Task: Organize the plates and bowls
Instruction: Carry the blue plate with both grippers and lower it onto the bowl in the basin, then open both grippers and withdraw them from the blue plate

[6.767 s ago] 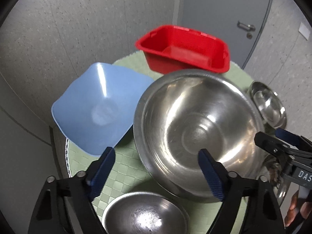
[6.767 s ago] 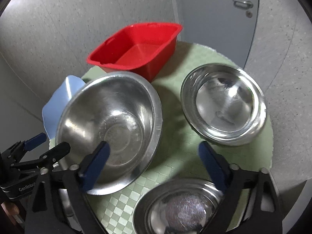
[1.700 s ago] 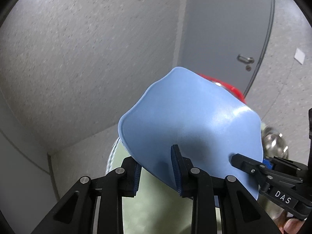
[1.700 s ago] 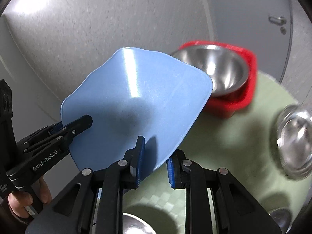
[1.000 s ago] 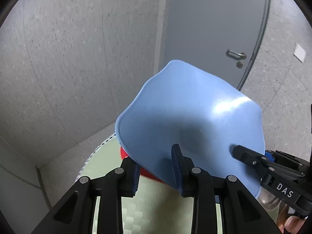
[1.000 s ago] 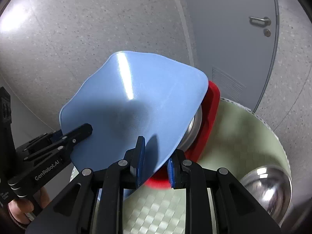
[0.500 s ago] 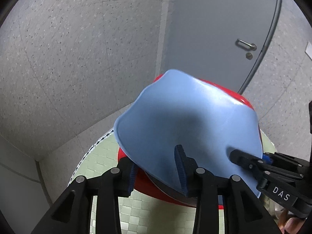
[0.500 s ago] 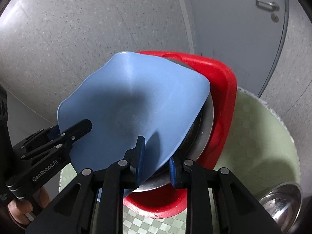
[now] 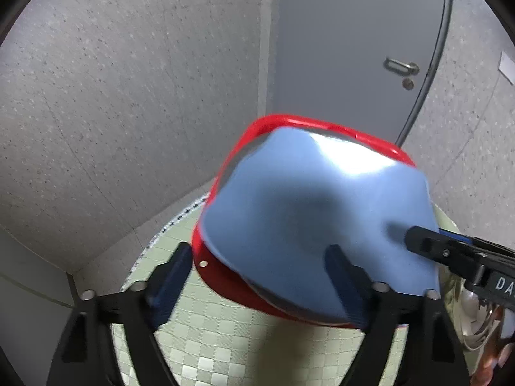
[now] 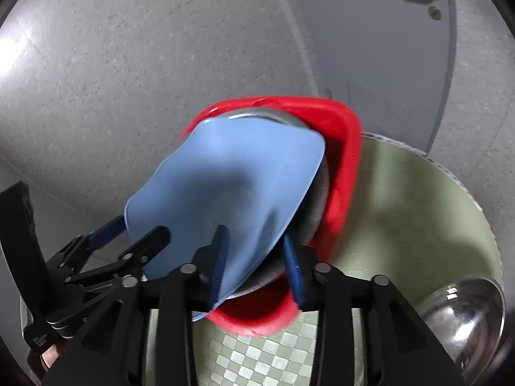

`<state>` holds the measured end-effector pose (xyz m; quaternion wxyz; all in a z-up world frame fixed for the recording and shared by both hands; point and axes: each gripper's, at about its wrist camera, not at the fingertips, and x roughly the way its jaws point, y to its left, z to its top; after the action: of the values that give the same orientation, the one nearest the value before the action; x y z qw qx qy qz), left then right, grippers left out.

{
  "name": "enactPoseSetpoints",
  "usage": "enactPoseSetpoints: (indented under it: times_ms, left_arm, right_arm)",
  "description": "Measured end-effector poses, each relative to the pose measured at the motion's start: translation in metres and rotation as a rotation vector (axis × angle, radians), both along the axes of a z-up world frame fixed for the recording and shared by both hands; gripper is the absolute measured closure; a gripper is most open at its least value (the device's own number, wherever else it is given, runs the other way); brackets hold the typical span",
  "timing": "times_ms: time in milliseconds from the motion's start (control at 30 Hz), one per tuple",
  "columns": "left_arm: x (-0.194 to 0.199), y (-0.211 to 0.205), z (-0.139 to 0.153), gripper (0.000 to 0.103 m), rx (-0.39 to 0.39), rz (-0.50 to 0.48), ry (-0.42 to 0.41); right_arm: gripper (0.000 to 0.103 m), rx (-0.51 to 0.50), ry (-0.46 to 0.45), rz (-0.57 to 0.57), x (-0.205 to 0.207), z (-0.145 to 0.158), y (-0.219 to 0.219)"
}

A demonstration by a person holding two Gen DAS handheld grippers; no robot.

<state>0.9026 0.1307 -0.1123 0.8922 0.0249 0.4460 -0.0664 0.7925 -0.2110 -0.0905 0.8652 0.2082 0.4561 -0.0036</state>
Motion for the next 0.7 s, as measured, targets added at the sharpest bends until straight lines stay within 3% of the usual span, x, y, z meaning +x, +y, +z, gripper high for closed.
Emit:
enactPoseSetpoints:
  times_ms: [267, 467, 700]
  left_arm:
    - [-0.05, 0.002, 0.016, 0.016, 0.007, -0.005, -0.055]
    - [-0.107, -0.002, 0.037, 0.013, -0.012, -0.051, -0.128]
    - [-0.174, -0.006, 0.062, 0.005, -0.056, -0.085, -0.201]
  right_arm:
    - [0.058, -0.015, -0.072, -0.057, -0.043, 0.026, -0.002]
    - [0.055, -0.063, -0.18, -0.094, -0.099, 0.055, 0.003]
    - [0.053, -0.096, -0.244, -0.151, -0.165, 0.076, -0.002]
